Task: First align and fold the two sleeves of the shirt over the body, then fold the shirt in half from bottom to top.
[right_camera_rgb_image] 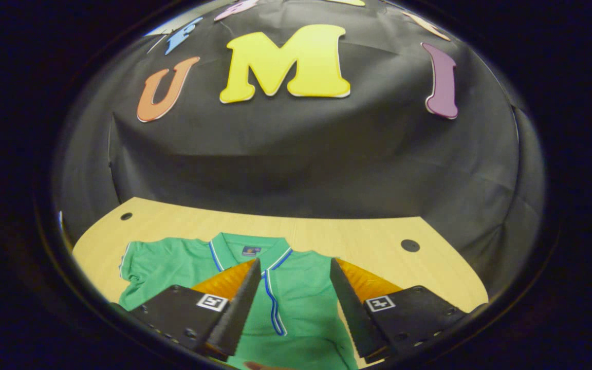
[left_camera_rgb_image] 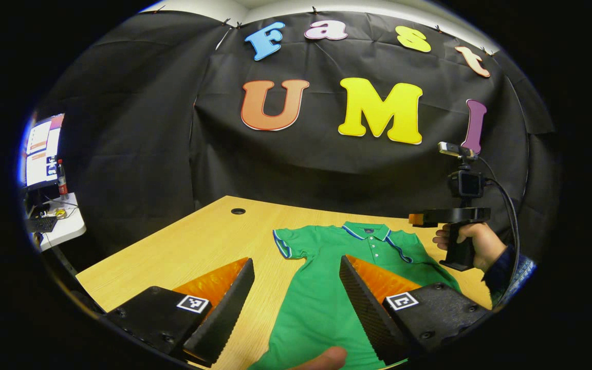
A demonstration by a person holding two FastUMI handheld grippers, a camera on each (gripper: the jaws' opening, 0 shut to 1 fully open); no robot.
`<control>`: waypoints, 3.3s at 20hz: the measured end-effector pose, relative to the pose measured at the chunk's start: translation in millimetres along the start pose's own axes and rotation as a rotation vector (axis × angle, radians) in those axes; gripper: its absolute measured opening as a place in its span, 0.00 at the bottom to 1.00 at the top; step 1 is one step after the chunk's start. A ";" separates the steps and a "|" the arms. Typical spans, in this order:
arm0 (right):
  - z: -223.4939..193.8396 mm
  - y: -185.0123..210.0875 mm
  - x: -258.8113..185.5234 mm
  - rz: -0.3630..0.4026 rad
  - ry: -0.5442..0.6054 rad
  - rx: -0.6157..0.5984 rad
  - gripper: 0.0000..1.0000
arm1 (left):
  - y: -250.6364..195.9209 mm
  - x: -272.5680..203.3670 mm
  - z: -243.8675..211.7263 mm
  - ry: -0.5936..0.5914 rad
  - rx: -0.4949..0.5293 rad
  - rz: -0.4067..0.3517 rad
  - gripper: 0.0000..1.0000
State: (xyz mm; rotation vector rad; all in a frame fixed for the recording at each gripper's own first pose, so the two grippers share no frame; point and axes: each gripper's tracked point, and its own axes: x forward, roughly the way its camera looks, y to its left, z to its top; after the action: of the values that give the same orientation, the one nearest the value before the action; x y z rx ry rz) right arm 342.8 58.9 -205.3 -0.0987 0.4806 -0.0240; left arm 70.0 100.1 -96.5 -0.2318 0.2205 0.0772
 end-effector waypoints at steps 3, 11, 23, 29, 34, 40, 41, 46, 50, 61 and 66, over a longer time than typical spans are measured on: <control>16.6 1.7 -37.7 0.013 -0.062 -0.021 0.90 | 2.3 -2.2 2.7 -0.014 0.013 0.010 1.00; 55.3 -17.4 -182.8 0.042 -0.255 -0.062 0.94 | -10.8 -9.7 10.0 -0.048 0.020 0.024 1.00; -49.7 -103.9 -301.3 0.114 -0.297 -0.002 0.95 | -61.3 0.1 -17.6 0.009 0.006 -0.043 1.00; -77.1 -124.1 -309.1 0.100 -0.295 0.041 0.95 | -49.1 22.4 -24.0 0.015 0.001 0.004 1.00; -73.7 -116.8 -290.8 0.107 -0.315 0.018 0.95 | -28.3 69.3 -13.4 0.033 0.017 0.049 1.00; -86.3 -98.0 -260.3 0.126 -0.273 -0.022 0.94 | 25.3 195.5 -19.6 0.141 -0.024 0.133 1.00; -87.6 -95.4 -257.8 0.127 -0.272 -0.034 0.95 | 37.3 216.1 -25.2 0.174 -0.031 0.158 1.00; -89.9 -73.4 -247.6 0.163 -0.275 -0.056 0.95 | 55.3 285.8 -47.8 0.282 -0.130 0.167 1.00; -97.0 -68.0 -240.7 0.174 -0.268 -0.073 0.95 | 57.7 305.5 -78.4 0.378 -0.057 0.166 1.00; -100.6 -62.8 -235.5 0.217 -0.268 -0.044 0.96 | 36.9 329.5 -90.0 0.410 0.084 0.076 0.14; -103.2 -68.2 -232.4 0.215 -0.240 -0.012 0.96 | 22.2 326.4 -72.1 0.387 0.102 0.053 0.07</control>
State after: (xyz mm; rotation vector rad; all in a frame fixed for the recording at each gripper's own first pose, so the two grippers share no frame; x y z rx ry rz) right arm 89.1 -7.4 -182.4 -0.0600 0.2498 0.1994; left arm 370.4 121.1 -243.4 -0.1378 0.6146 0.0730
